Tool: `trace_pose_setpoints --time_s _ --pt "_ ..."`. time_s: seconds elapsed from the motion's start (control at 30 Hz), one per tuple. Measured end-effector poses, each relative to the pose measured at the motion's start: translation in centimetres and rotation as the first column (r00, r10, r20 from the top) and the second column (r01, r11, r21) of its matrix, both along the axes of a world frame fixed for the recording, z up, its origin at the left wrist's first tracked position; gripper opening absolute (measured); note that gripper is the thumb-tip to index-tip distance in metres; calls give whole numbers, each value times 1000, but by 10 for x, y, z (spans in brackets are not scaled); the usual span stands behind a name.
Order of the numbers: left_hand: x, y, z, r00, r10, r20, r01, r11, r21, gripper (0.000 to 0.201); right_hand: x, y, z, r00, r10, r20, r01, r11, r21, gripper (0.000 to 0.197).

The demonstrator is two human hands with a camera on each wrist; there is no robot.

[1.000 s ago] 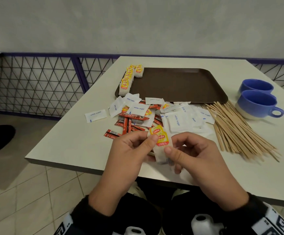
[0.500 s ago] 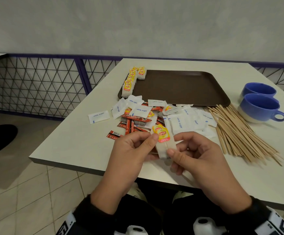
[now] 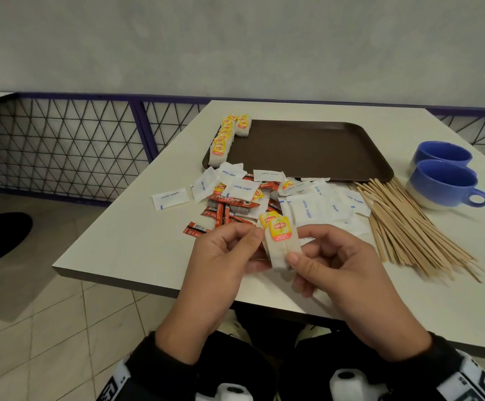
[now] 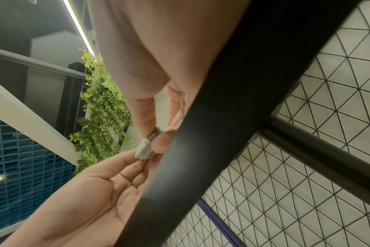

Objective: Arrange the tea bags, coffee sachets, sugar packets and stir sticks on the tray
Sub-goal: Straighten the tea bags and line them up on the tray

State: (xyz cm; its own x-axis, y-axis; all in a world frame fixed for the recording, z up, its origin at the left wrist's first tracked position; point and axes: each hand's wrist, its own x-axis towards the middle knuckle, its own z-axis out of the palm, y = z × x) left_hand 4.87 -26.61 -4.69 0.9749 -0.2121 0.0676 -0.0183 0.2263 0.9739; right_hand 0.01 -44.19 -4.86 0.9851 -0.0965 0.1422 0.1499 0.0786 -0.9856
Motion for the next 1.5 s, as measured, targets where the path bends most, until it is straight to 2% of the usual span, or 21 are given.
trace_pose_setpoints --time_s 0.07,0.2,0.33,0.43,0.5,0.63,0.73,0.93,1.3,1.5 --pt "-1 1 0 1000 -17 12 17 1000 7 18 0 1 2 1000 20 -11 -21 1000 -10 34" --pt "-3 2 5 998 -58 -10 57 998 -27 21 -1 3 4 999 43 2 -43 999 -5 21" --pt "-4 1 6 996 -87 6 87 996 -19 37 -1 1 2 1000 11 13 -11 1000 -22 13" --pt "-3 1 2 997 -65 47 64 998 27 26 -1 -1 -1 1000 6 9 -6 999 -54 21" --pt "-2 1 0 996 -62 58 60 997 42 18 -3 0 0 1000 20 21 -18 998 -64 17" --pt "-1 2 -2 994 -75 76 69 995 75 19 -3 2 0 998 2 70 4 997 -77 4" --pt "-2 3 -2 991 -96 93 86 990 108 19 -2 3 -1 993 -38 108 49 993 -107 6" --pt "-2 3 -1 989 -113 91 99 985 140 24 -2 -1 -3 994 -23 110 40 987 -156 8" --pt "-1 8 -1 982 -147 122 116 966 232 25 -3 -1 -1 998 -49 37 55 980 -191 9" --pt "-1 10 -5 971 -174 162 123 951 285 16 0 1 -4 994 -97 49 105 975 -197 16"
